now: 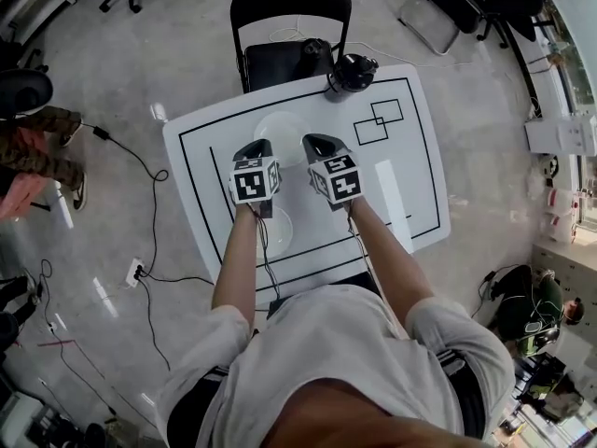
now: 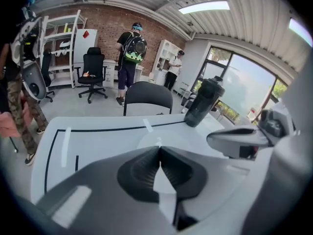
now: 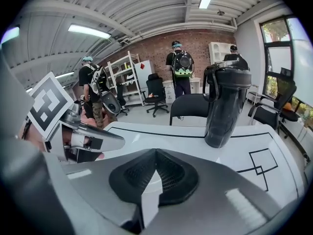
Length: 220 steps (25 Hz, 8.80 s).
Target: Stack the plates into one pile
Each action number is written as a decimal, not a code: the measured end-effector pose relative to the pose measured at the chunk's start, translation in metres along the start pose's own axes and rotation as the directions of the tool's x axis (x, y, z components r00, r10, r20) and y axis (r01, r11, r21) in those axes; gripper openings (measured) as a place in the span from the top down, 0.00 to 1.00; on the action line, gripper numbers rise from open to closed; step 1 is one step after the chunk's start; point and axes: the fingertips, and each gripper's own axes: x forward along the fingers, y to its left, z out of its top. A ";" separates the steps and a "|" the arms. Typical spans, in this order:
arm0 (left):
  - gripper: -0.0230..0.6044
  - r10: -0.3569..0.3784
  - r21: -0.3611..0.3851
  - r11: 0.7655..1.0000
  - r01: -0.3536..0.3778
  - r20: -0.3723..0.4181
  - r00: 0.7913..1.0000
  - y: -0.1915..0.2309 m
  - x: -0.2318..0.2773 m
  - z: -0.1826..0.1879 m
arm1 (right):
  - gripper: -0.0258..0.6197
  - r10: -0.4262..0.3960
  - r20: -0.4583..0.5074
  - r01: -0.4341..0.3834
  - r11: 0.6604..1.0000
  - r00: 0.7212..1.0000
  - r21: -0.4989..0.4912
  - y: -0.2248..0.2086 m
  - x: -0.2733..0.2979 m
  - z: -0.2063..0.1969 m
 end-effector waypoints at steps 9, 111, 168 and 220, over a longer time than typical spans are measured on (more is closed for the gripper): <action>0.82 0.062 -0.020 0.998 -0.062 0.010 0.998 0.033 0.019 0.000 | 0.83 -0.026 -0.035 0.028 0.999 0.999 0.038 -0.015 0.027 -0.016; 0.72 0.365 -0.278 0.899 -0.338 0.052 0.929 -0.041 -0.188 -0.172 | 0.58 0.375 0.018 -0.370 0.921 0.927 -0.121 0.128 -0.126 -0.096; 0.72 0.344 -0.307 0.881 -0.359 -0.102 0.933 0.001 -0.182 -0.238 | 0.58 0.403 -0.137 -0.422 0.891 0.905 -0.169 0.174 -0.098 -0.148; 0.71 0.406 -0.277 0.854 -0.441 -0.175 0.897 0.032 -0.152 -0.247 | 0.55 0.298 -0.309 -0.377 0.895 0.903 -0.239 0.177 -0.037 -0.178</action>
